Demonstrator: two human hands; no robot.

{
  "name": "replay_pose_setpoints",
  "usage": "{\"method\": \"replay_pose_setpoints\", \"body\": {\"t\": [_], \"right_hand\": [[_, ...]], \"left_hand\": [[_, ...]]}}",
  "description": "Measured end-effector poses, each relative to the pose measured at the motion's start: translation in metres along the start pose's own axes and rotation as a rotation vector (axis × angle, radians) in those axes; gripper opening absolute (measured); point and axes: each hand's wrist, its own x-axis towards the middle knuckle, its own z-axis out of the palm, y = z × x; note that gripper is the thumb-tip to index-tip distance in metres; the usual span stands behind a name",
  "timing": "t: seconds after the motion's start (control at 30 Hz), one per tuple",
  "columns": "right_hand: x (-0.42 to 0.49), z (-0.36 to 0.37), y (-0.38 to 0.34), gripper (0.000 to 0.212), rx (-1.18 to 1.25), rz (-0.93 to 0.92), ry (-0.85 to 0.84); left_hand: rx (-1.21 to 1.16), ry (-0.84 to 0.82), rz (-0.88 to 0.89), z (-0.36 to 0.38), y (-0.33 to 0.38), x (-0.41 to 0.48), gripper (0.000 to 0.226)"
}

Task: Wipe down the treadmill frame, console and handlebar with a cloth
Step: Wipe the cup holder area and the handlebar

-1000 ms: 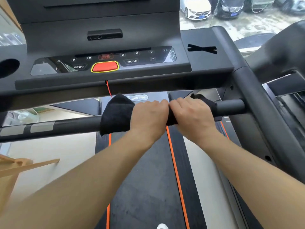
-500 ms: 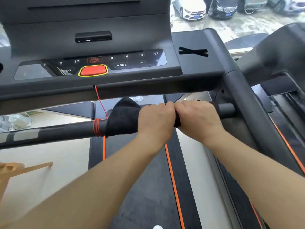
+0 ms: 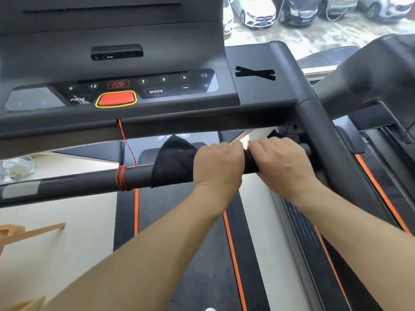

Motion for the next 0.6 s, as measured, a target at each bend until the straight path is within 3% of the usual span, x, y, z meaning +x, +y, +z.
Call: {"method": "replay_pose_setpoints", "body": {"t": [0.07,0.17,0.23,0.3,0.33,0.43,0.53,0.6], "right_hand": [[0.009,0.0,0.003,0.021,0.051,0.018,-0.089],[0.047,-0.021,0.018,0.019,0.248,0.037,-0.747],[0.071,-0.025,0.032,0.025,0.381,0.029,-1.097],[0.083,-0.026,0.04,0.025,0.46,0.042,-1.242],[0.083,-0.028,0.041,0.023,0.501,0.051,-1.251],[0.06,-0.031,0.038,0.02,0.47,0.068,-1.009],[0.013,-0.017,0.023,0.011,0.136,0.046,-0.409],[-0.009,-0.005,0.015,0.018,0.004,0.047,-0.132]], "left_hand": [[-0.065,-0.163,-0.006,-0.002,0.003,0.007,0.028],[-0.293,-0.647,0.005,-0.018,-0.004,0.042,0.023],[-0.489,-0.977,0.003,-0.019,-0.009,0.066,0.026],[-0.607,-1.184,-0.048,-0.017,-0.011,0.076,0.029],[-0.624,-1.205,-0.056,-0.016,-0.011,0.078,0.03],[-0.511,-0.961,-0.027,-0.015,-0.005,0.068,0.031],[-0.199,-0.392,0.022,-0.007,0.014,0.034,0.021],[-0.087,-0.09,0.057,-0.002,0.023,0.017,0.026]]}}
